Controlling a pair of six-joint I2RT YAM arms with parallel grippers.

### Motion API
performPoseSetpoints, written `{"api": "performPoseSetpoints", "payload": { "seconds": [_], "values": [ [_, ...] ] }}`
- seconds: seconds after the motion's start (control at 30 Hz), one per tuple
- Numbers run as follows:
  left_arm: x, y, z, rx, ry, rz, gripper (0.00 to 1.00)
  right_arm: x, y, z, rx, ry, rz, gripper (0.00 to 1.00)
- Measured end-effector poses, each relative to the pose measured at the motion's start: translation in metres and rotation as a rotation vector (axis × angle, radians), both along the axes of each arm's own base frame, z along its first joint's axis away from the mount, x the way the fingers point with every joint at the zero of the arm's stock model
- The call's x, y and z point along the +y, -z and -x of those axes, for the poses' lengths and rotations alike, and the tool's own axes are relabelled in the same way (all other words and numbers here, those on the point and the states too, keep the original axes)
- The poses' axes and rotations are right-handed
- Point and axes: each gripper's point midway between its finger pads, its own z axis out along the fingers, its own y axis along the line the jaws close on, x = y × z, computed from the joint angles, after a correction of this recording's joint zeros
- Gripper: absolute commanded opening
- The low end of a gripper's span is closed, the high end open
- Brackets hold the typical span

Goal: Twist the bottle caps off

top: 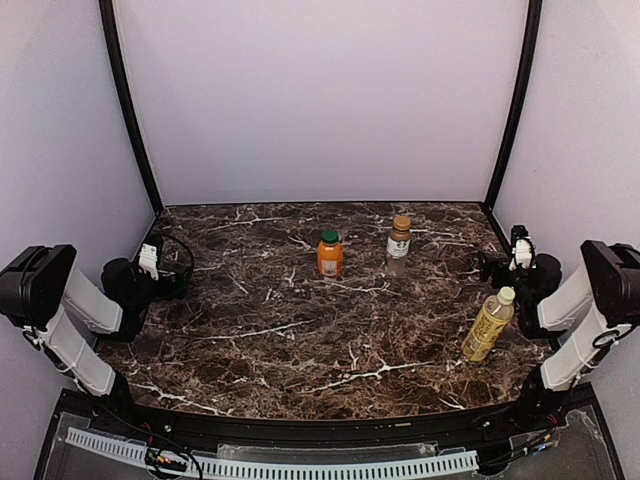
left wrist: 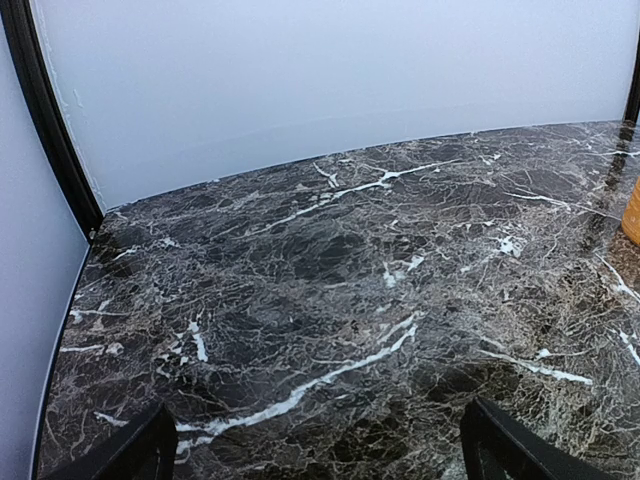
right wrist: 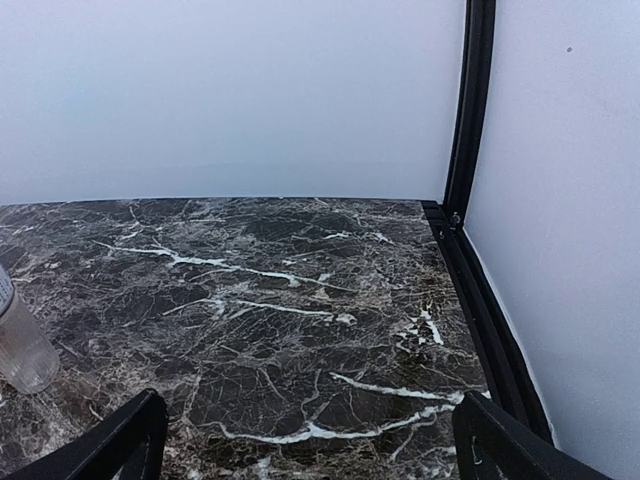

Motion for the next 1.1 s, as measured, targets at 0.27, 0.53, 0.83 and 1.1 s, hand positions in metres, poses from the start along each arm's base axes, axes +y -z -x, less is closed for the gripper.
{"api": "performPoseSetpoints", "payload": {
  "seconds": [0.27, 0.53, 0.83, 1.1],
  "values": [
    [0.0, 0.0, 0.0, 0.0, 0.0, 0.0, 1.0, 0.0, 0.0, 0.0, 0.0, -0.001, 0.0, 0.99],
    [0.011, 0.003, -0.006, 0.046, -0.066, 0.002, 1.0, -0.017, -0.061, -0.01, -0.037, 0.08, -0.029, 0.98],
    [0.021, -0.118, -0.077, 0.034, -0.073, -0.115, 0.95, -0.003, -0.218, -0.012, -0.149, -0.017, -0.137, 0.71],
    [-0.032, -0.141, -0.038, 0.255, 0.244, -0.136, 0.96, 0.124, -0.248, -0.033, 0.113, -0.321, -0.172, 0.99]
  ]
}}
